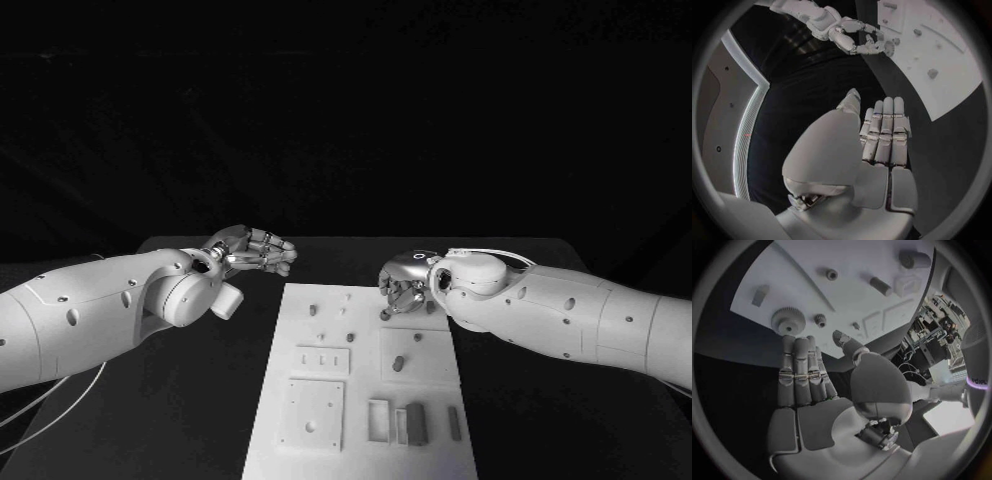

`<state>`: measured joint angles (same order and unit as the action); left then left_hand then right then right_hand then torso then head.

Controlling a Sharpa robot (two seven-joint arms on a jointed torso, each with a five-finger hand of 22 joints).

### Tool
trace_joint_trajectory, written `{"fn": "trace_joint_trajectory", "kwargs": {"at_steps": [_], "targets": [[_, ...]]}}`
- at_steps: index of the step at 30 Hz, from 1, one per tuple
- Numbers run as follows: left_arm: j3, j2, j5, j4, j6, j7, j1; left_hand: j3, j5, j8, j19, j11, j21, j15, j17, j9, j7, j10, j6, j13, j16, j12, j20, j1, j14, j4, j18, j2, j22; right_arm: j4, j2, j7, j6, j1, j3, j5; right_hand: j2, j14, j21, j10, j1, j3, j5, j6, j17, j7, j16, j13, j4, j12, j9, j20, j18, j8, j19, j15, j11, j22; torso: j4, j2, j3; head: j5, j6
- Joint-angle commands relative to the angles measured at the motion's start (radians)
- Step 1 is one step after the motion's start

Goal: Assemble the parts on the task board

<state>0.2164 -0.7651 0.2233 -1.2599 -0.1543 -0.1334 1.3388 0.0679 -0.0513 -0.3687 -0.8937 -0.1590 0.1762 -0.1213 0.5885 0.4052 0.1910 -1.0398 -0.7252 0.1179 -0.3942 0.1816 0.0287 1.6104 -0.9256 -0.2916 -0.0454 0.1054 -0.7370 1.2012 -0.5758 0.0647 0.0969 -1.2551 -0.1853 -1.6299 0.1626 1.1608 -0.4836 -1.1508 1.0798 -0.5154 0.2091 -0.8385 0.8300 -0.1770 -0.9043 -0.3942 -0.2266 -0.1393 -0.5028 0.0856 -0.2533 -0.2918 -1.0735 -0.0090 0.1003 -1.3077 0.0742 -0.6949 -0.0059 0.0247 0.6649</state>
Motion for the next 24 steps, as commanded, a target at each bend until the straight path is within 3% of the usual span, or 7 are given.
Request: {"fn": "trace_joint_trajectory", "kwargs": {"at_steps": [1,24], "targets": [[-0.002,0.000,0.003,-0.006,-0.002,-0.007,0.004,-0.004,-0.001,0.005,-0.006,-0.003,-0.005,-0.003,0.001,-0.002,0.025,0.000,0.003,-0.001,0.006,-0.005,-0.004,-0.011,-0.003,0.000,-0.008,0.002,-0.002,0.001,0.003,0.002,-0.049,0.004,-0.001,-0.028,-0.009,0.007,-0.006,0.005,0.001,0.001,-0.003,-0.005,-0.001,-0.003,-0.007,0.005,-0.007,0.007,0.003,-0.003,-0.008,0.006,0.005,0.002,0.001,-0.026,0.0030,-0.007,-0.0019,0.001,0.001],[-0.003,0.002,0.003,-0.015,-0.001,-0.004,0.006,-0.002,-0.001,0.006,-0.007,-0.004,-0.006,-0.002,0.004,-0.003,0.025,0.000,0.003,-0.001,0.008,-0.006,-0.005,-0.013,-0.004,0.001,-0.009,0.003,-0.002,-0.026,0.031,0.028,-0.034,0.023,-0.006,-0.089,-0.023,0.010,-0.062,0.029,0.024,-0.011,-0.003,-0.008,0.000,-0.005,-0.068,0.056,-0.054,0.036,0.022,-0.012,-0.008,0.012,-0.002,0.014,0.015,-0.026,0.0124,-0.027,-0.0059,0.004,-0.004]]}}
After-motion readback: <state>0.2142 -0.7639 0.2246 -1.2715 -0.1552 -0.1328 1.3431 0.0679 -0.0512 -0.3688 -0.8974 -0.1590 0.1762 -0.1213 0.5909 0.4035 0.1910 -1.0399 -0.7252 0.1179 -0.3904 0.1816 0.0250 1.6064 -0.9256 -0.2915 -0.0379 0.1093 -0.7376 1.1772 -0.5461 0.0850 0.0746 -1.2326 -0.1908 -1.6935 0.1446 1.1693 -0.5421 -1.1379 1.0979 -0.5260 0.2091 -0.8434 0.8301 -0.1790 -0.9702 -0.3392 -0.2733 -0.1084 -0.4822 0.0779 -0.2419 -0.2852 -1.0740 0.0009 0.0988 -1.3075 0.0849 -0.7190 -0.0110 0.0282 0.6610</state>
